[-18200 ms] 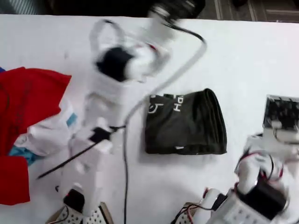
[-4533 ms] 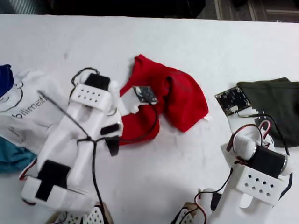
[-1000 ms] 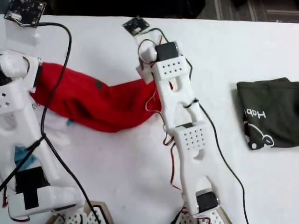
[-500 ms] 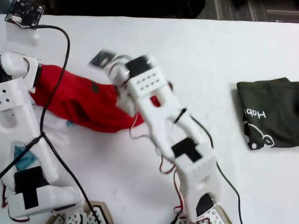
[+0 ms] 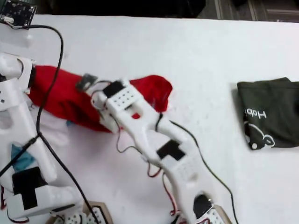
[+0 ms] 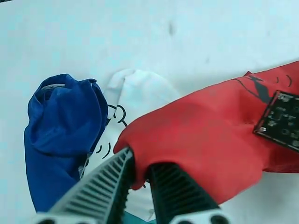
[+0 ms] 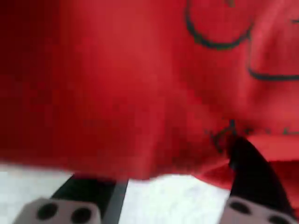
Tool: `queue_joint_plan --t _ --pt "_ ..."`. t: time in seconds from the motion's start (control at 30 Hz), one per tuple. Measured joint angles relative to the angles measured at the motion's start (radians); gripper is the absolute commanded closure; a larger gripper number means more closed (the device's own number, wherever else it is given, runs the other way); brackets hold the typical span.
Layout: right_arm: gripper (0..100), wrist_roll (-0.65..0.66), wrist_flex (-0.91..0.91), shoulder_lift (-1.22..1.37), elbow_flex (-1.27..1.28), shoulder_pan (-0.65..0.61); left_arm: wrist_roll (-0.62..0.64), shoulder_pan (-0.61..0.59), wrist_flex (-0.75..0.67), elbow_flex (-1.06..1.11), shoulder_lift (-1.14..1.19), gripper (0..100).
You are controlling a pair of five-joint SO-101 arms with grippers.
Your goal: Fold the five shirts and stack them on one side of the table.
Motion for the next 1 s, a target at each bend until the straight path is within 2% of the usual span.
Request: queue_joint_plan --t 0.1,0.2,0.27,0.37,0.53,0.77,1.0 --pt "97.8 0.037 -0.006 0.029 -0.002 0.000 0.000 0.000 0.000 0.000 0.000 98" --pt "95.1 0.069 0.057 0.029 -0.044 0.037 0.003 0.000 0.000 0.000 0.000 98" --pt "98.3 0.078 0.135 0.031 -0.095 0.075 0.003 0.000 0.000 0.000 0.000 98" --pt "98.0 0.106 0.261 0.023 -0.189 0.138 0.003 0.000 0.000 0.003 -0.018 98" --pt "98.0 0.241 0.315 -0.092 -0.203 0.226 0.003 0.021 0.000 0.003 -0.081 98" --pt "98.0 0.404 0.322 -0.397 0.098 0.282 0.003 0.054 0.000 0.011 -0.098 98" --pt "98.0 0.635 0.322 -0.710 0.400 0.394 0.003 0.060 0.008 0.012 -0.098 98"
